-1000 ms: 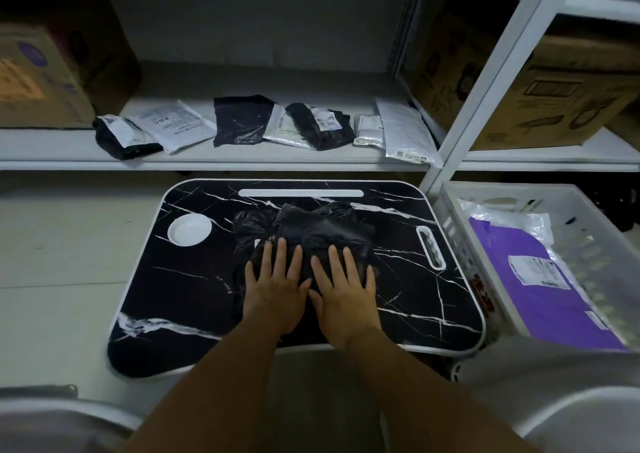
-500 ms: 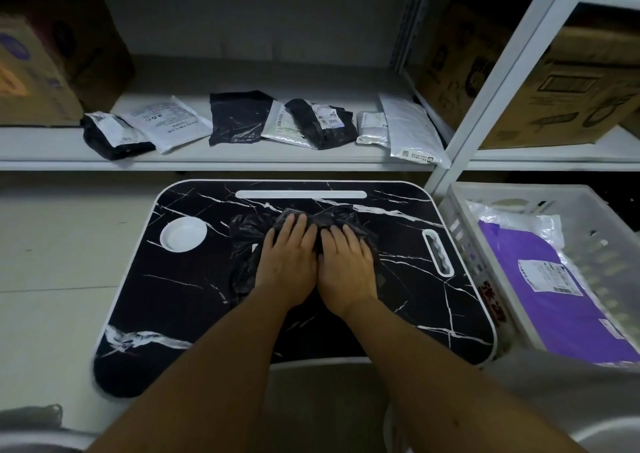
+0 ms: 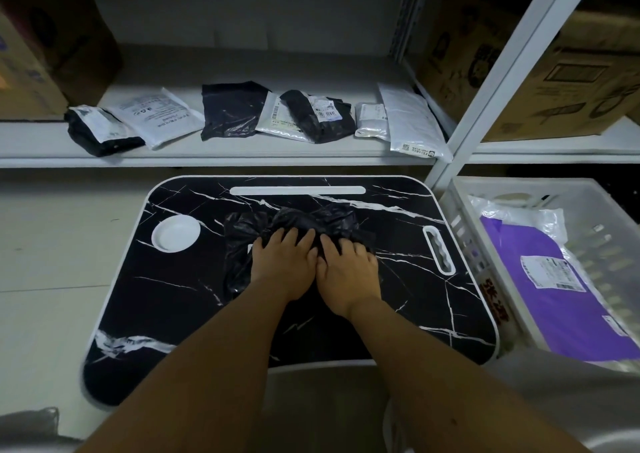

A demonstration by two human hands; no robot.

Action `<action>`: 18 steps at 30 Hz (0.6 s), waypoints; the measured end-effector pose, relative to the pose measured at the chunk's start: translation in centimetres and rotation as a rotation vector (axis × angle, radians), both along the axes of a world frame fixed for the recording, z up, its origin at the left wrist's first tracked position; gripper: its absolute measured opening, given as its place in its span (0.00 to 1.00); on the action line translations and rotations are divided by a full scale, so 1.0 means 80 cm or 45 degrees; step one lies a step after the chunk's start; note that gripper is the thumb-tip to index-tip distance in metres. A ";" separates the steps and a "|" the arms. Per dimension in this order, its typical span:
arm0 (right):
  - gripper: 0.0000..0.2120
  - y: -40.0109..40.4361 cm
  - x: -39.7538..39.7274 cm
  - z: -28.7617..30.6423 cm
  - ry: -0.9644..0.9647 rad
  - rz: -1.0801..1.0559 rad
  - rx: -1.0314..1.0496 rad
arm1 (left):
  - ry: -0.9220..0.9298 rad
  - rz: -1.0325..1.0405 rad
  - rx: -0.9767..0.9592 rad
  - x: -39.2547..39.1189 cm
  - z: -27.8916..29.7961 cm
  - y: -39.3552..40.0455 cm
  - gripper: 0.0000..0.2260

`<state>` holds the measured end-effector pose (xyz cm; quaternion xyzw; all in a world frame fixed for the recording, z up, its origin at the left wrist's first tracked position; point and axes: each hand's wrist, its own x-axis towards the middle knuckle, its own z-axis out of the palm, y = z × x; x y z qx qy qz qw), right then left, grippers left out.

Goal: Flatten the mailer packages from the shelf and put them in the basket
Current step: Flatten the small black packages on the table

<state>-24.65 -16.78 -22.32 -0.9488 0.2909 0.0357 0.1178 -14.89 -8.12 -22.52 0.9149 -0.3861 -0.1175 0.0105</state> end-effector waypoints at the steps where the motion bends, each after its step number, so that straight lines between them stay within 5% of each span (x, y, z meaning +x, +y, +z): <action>1: 0.25 -0.001 0.001 0.000 0.018 -0.012 0.014 | -0.022 0.011 0.007 0.002 0.002 -0.003 0.23; 13: 0.30 -0.004 0.006 -0.005 0.016 -0.286 0.159 | -0.077 0.300 0.041 0.003 0.004 -0.027 0.23; 18: 0.31 -0.006 0.009 -0.002 -0.080 -0.451 0.217 | -0.069 0.602 -0.275 0.003 0.008 -0.028 0.15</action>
